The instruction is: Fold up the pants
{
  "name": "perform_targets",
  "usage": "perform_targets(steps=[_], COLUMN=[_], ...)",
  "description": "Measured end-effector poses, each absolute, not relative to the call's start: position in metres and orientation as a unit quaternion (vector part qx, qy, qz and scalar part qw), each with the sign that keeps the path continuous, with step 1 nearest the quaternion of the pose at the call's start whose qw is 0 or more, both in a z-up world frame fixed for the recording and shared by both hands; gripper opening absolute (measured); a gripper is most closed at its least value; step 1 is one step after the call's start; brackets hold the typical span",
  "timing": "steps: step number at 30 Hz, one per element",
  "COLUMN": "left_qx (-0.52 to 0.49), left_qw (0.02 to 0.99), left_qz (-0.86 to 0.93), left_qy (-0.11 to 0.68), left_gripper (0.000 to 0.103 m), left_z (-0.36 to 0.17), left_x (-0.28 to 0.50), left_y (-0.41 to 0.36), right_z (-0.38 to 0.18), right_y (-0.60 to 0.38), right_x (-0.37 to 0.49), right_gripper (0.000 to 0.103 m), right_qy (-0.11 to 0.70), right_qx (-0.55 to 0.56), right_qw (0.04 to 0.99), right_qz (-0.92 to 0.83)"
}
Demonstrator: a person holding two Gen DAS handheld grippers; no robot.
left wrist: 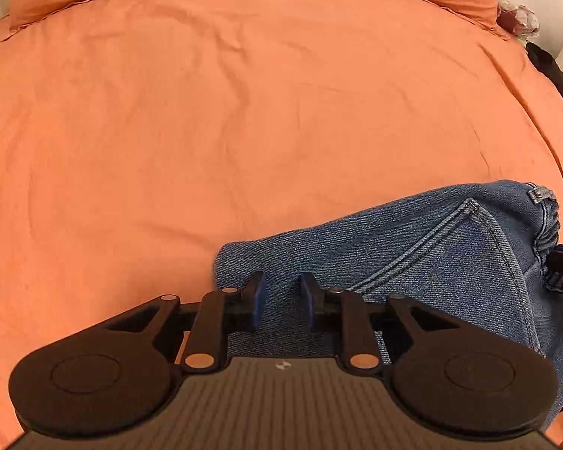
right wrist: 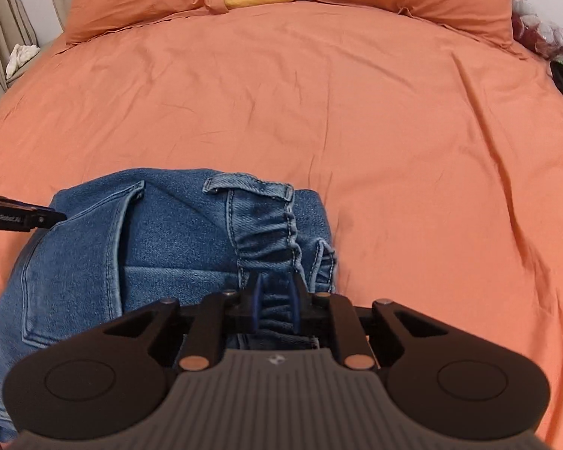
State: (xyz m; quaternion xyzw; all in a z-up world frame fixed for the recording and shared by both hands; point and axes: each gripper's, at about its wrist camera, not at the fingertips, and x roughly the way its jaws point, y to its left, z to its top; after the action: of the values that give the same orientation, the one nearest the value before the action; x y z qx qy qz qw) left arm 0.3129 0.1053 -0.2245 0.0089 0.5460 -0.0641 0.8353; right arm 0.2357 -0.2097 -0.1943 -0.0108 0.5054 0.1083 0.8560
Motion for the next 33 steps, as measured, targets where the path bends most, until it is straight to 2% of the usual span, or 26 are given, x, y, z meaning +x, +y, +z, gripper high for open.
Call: perform_targets(steps=[5, 9, 17, 18, 20, 21, 22, 26, 28, 29, 30, 31, 32, 33], left_qx=[0.050, 0.070, 0.083, 0.083, 0.080, 0.077, 0.076, 0.063, 0.061, 0.062, 0.067, 0.080, 0.094, 0.097], left_qw=[0.845, 0.853, 0.854, 0.852, 0.848, 0.846, 0.844, 0.820, 0.812, 0.809, 0.803, 0.794, 0.783, 0.779], left_qz=[-0.057, -0.050, -0.056, -0.059, -0.074, -0.082, -0.092, -0.129, -0.135, -0.128, -0.113, -0.101, -0.093, -0.091], left_qy=[0.530, 0.514, 0.511, 0.514, 0.519, 0.521, 0.524, 0.553, 0.564, 0.570, 0.581, 0.594, 0.607, 0.613], left_gripper=[0.026, 0.026, 0.030, 0.035, 0.049, 0.062, 0.071, 0.076, 0.082, 0.082, 0.075, 0.045, 0.033, 0.029], left_z=[-0.201, -0.179, -0.150, -0.148, -0.144, -0.142, -0.142, -0.153, -0.165, -0.175, -0.184, -0.194, -0.204, -0.210], left_x=[0.293, 0.270, 0.220, 0.214, 0.200, 0.189, 0.178, 0.134, 0.119, 0.115, 0.113, 0.112, 0.112, 0.111], left_y=[0.101, 0.100, 0.101, 0.103, 0.108, 0.108, 0.107, 0.102, 0.097, 0.094, 0.091, 0.088, 0.086, 0.086], right_z=[-0.180, -0.160, -0.149, -0.154, -0.168, -0.176, -0.182, -0.191, -0.189, -0.189, -0.190, -0.190, -0.190, -0.190], right_y=[-0.207, -0.205, -0.195, -0.195, -0.197, -0.200, -0.201, -0.204, -0.202, -0.202, -0.202, -0.202, -0.203, -0.203], right_x=[0.232, 0.213, 0.157, 0.154, 0.150, 0.149, 0.148, 0.151, 0.150, 0.149, 0.148, 0.149, 0.149, 0.149], right_gripper=[0.011, 0.022, 0.024, 0.024, 0.023, 0.022, 0.022, 0.020, 0.020, 0.020, 0.020, 0.020, 0.020, 0.019], right_qy=[0.499, 0.475, 0.459, 0.465, 0.475, 0.478, 0.478, 0.478, 0.476, 0.474, 0.473, 0.473, 0.474, 0.475], right_qx=[-0.009, 0.001, -0.027, -0.028, -0.035, -0.038, -0.034, -0.007, -0.012, -0.014, -0.014, -0.012, -0.011, -0.012], right_qw=[0.860, 0.872, 0.875, 0.872, 0.867, 0.866, 0.866, 0.868, 0.869, 0.870, 0.871, 0.870, 0.870, 0.869], right_qz=[0.108, 0.121, 0.154, 0.152, 0.145, 0.144, 0.143, 0.133, 0.133, 0.133, 0.134, 0.135, 0.136, 0.140])
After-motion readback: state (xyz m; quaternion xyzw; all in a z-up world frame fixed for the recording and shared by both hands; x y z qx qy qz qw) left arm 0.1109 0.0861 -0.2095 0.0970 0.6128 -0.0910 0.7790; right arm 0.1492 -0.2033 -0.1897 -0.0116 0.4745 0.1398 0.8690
